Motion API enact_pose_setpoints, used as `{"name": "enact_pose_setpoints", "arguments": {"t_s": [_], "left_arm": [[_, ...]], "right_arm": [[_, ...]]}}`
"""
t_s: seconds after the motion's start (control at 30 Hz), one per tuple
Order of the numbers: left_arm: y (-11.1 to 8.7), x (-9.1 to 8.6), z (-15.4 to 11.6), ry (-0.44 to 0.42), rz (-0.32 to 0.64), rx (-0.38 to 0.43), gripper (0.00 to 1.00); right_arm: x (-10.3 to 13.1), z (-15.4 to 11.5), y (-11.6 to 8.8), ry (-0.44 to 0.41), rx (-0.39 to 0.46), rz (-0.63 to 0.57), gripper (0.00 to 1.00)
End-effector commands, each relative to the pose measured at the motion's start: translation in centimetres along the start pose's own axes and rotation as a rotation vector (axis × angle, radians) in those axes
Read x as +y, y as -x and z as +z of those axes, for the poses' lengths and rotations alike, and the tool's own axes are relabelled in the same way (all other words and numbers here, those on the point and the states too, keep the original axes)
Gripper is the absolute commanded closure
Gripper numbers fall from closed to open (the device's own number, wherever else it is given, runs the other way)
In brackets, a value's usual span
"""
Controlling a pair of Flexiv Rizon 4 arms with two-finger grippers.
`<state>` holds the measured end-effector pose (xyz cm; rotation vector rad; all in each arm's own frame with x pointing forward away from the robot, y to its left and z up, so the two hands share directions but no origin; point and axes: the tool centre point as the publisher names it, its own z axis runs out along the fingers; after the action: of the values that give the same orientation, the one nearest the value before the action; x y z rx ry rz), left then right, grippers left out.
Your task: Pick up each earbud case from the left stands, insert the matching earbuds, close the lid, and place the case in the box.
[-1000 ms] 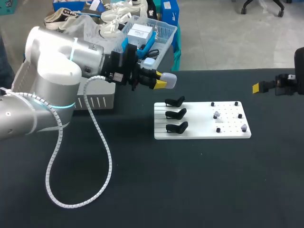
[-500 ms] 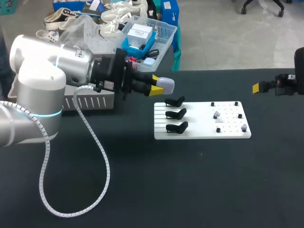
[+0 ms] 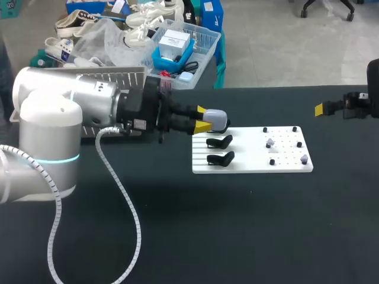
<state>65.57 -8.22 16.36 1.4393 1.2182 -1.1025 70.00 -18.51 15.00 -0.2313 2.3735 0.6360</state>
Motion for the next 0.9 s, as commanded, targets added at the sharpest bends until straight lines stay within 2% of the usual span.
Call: {"name": "enact_pose_setpoints", "arguments": {"t_s": [0.03, 0.47, 0.9], "left_arm": [[-0.4, -0.7, 0.8, 0.107, 0.009, -0.012, 1.00], [-1.0, -1.0, 2.7, 0.108, 0.036, -0.022, 1.00], [-1.0, -1.1, 2.9, 0.109, 0.057, -0.035, 1.00]], "right_arm": [[0.0, 0.0, 0.0, 0.000, 0.000, 0.000, 0.00], [0.0, 0.0, 0.0, 0.000, 0.000, 0.000, 0.00], [0.0, 0.0, 0.0, 0.000, 0.000, 0.000, 0.00]]}}
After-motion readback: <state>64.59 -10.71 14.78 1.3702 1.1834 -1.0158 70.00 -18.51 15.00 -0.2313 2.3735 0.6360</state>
